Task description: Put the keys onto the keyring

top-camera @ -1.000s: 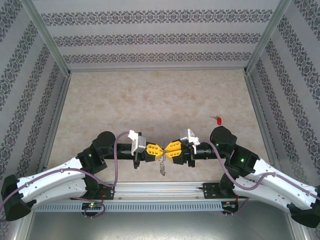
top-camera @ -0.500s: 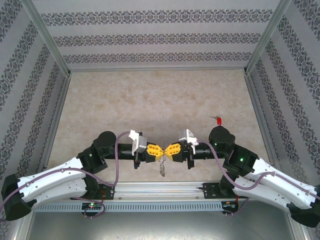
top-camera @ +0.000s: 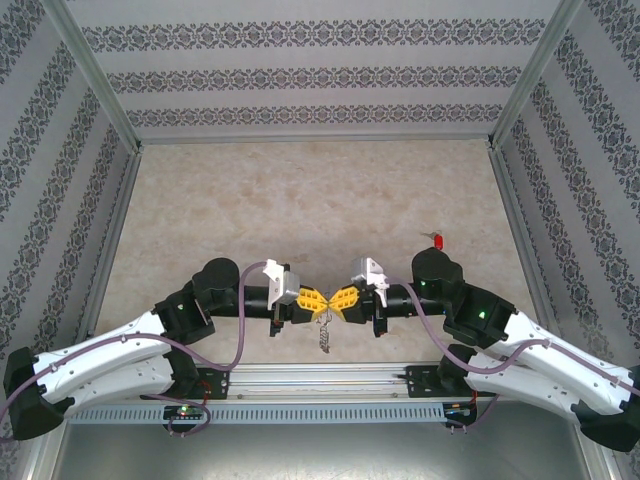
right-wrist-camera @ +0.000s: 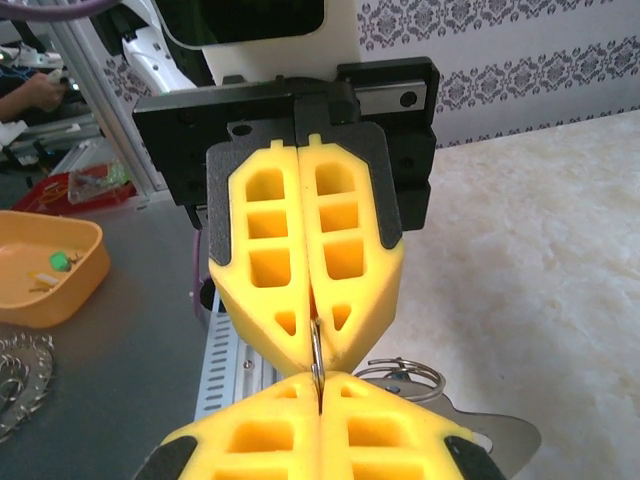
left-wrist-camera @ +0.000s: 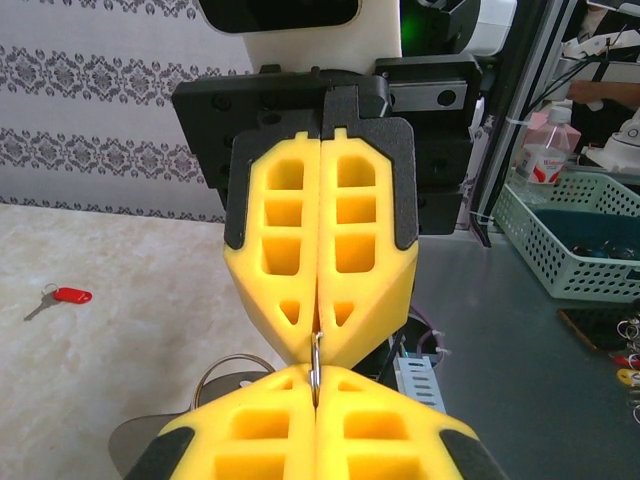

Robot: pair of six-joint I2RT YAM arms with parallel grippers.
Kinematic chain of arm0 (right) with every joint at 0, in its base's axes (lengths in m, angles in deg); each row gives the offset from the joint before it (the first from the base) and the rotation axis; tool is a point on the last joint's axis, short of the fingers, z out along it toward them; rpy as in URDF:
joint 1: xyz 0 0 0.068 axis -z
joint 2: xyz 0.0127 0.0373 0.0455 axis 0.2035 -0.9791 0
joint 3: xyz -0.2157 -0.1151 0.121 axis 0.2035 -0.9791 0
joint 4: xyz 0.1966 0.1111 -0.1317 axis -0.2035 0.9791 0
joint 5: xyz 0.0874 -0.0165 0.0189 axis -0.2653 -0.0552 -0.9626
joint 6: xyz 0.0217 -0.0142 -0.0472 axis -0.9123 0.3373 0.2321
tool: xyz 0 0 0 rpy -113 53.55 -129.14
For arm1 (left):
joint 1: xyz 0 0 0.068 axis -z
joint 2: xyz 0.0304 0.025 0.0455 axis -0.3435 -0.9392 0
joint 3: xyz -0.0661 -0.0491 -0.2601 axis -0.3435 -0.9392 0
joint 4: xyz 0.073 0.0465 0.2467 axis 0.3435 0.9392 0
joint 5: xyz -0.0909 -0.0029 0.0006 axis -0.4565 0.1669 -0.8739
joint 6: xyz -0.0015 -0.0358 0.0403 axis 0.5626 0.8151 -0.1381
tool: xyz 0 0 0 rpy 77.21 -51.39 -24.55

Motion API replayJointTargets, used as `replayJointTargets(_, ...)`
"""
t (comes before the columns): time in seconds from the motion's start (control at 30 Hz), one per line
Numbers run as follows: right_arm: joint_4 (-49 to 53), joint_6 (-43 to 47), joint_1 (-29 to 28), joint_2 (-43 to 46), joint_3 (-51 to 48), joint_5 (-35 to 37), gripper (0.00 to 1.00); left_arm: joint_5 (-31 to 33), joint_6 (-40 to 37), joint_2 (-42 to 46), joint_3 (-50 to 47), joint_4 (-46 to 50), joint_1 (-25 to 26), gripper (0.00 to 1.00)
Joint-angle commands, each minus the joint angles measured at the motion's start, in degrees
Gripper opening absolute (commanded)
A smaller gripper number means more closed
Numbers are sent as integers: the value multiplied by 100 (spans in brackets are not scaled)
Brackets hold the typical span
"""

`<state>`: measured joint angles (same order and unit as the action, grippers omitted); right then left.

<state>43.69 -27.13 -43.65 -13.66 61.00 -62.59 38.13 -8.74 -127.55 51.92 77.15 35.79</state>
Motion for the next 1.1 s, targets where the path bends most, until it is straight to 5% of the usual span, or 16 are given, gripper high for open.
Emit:
replayJointTargets(0.0,-167,112,-59,14,196,31,0,-25,-162,-2,147,68,20,0)
replayJointTargets(0.13,-155,49,-44,6,178,163,0,52,-221,122,85,51,20,0)
replayJointTargets(0.3,99,-426,207,150,235,1128,60,715,-399,318,8,310,-2,0)
replayJointTargets(0.47,786,-844,1541,-33,870,1257,91,1154,-293,539,-352,323,-191,0)
replayJointTargets(0.67,2082,-1086,3908,-1738,1780,1586,95,1147,-18,557,-915,-538,-360,0)
replayJointTargets(0.8,2190,-901,4960,-2663,1846,1948,94,1086,219,286,-989,-1034,-376,0)
replayJointTargets(1.07,2613,-530,5894,-4598,2544,2333,91,861,215,217,-1240,-1580,-393,0)
